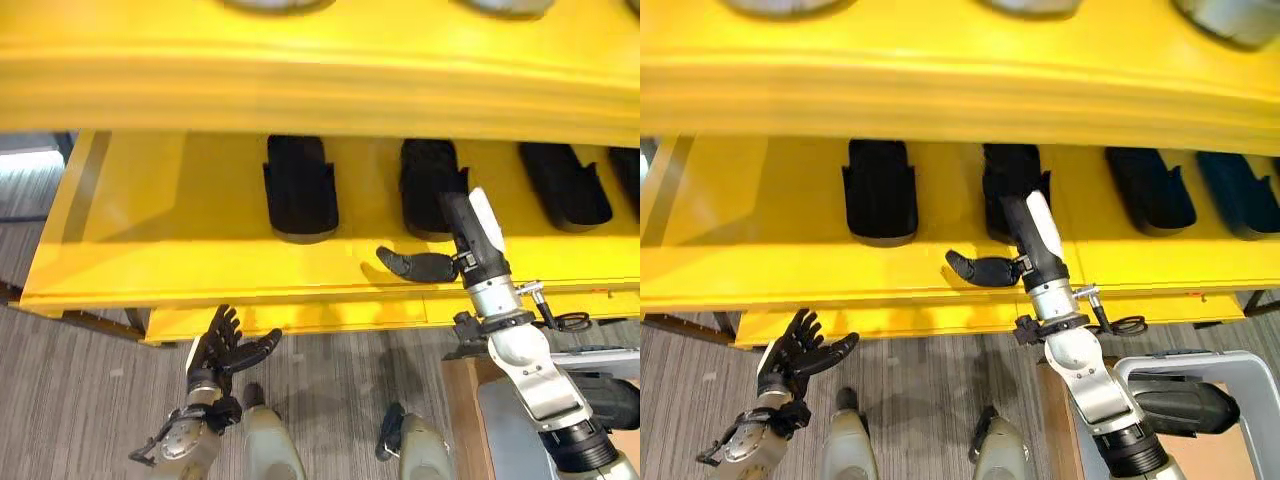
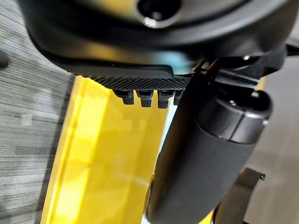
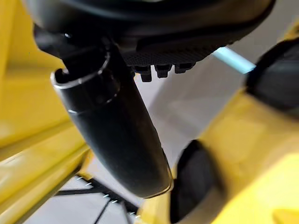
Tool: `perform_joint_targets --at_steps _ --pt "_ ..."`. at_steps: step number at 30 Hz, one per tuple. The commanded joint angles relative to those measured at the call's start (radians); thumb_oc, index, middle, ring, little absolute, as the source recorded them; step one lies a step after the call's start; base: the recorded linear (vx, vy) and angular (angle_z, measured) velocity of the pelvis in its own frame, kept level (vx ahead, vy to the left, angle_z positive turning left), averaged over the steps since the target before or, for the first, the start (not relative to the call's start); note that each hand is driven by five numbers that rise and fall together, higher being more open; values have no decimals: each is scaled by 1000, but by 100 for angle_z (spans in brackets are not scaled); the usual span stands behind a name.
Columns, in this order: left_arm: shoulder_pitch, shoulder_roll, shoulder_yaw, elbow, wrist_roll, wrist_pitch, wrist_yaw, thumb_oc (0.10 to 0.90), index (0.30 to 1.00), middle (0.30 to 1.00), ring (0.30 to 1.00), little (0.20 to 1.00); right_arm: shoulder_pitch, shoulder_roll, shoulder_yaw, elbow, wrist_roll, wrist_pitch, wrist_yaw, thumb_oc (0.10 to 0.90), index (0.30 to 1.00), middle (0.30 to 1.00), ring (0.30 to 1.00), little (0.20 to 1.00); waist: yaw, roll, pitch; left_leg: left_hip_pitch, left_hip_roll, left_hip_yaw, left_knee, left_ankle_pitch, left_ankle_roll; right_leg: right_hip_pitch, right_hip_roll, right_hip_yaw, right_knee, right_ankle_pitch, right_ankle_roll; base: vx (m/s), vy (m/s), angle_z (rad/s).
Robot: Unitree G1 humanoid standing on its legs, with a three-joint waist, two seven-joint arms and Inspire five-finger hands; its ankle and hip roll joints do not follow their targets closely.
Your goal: Move parts from the plastic box to the shelf.
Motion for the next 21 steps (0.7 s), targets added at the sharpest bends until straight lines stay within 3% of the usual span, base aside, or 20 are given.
perform_joint_targets --at_steps 1,9,14,21 --pt "-10 -3 27 -96 67 -100 -67 900 1000 1000 1000 1000 24 -2 -98 -36 126 -110 45 900 1000 1000 1000 1000 -25 15 -132 72 -4 42 -161 68 42 61 22 26 -147 50 10 89 43 -15" --pt "73 -64 80 -73 73 -97 -115 900 1000 1000 1000 1000 256 27 -177 55 265 -81 166 900 1000 1000 1000 1000 -41 33 -207 180 -23 64 -298 108 34 151 61 77 -348 115 18 71 17 -29" --pt "72 -89 78 -68 69 -100 -130 900 1000 1000 1000 1000 270 49 -194 93 300 -74 186 900 1000 1000 1000 1000 -33 31 -224 180 -89 -102 -281 64 31 184 50 119 -433 165 22 11 18 -25" --pt "41 -93 49 -49 81 -85 -130 900 1000 1000 1000 1000 278 99 -208 89 265 -65 158 900 1000 1000 1000 1000 -43 36 -244 223 -97 -47 -288 46 40 228 17 104 -425 169 44 39 91 -3"
